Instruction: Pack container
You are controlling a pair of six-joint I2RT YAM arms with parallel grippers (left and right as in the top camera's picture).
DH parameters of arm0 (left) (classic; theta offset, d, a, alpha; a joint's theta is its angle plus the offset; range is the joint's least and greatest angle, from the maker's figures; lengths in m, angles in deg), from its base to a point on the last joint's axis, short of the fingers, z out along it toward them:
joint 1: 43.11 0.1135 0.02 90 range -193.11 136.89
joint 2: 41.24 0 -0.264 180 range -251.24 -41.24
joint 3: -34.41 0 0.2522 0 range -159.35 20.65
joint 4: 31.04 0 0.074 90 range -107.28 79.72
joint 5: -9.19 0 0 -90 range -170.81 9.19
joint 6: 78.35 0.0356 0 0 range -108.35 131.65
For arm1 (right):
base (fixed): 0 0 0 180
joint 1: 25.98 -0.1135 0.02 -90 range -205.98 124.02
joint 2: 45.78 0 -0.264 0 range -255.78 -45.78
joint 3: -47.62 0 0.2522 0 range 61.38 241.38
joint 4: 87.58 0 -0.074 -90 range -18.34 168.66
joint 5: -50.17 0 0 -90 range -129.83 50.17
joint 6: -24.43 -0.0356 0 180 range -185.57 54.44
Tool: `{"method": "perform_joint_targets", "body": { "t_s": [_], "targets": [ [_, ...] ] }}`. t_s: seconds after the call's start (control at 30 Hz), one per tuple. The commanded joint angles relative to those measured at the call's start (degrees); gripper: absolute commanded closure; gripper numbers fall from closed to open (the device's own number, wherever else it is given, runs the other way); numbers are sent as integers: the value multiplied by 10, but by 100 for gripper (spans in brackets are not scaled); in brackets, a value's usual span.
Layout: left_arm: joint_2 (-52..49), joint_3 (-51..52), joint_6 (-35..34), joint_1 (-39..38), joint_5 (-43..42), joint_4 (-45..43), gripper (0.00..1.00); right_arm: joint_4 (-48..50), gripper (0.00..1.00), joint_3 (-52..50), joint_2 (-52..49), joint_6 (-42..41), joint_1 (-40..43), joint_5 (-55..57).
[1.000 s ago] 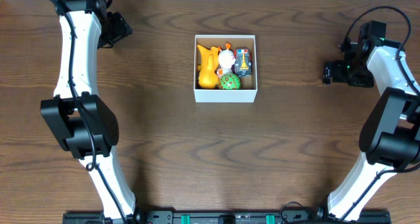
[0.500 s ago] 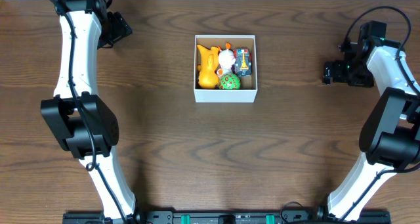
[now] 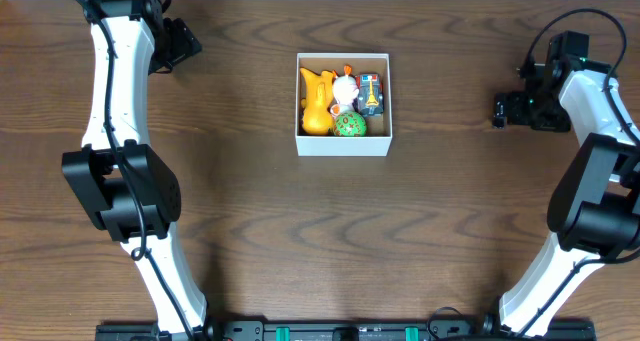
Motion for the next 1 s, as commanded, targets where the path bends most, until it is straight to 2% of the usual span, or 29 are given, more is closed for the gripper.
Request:
{"method": "perform_joint_targets", "body": {
  "t_s": [0.0, 0.13, 0.43, 0.7, 0.83, 0.97],
  "targets": [
    [12, -4, 3, 0, 9, 1, 2, -8, 1, -2, 60, -2, -4, 9],
    [12, -4, 3, 0, 9, 1, 2, -7, 1, -8, 139, -3, -7, -12],
    [12, -4, 3, 0, 9, 1, 2, 79, 1, -8, 397, -4, -53, -20],
    [12, -4, 3, 0, 9, 1, 2, 70, 1, -17, 603, -4, -123, -20],
    [12, -4, 3, 0, 9, 1, 2, 85, 1, -69, 683, -4, -127, -20],
    [12, -4, 3, 0, 9, 1, 2, 138, 1, -188, 778, -5, -127, -21]
  ]
}}
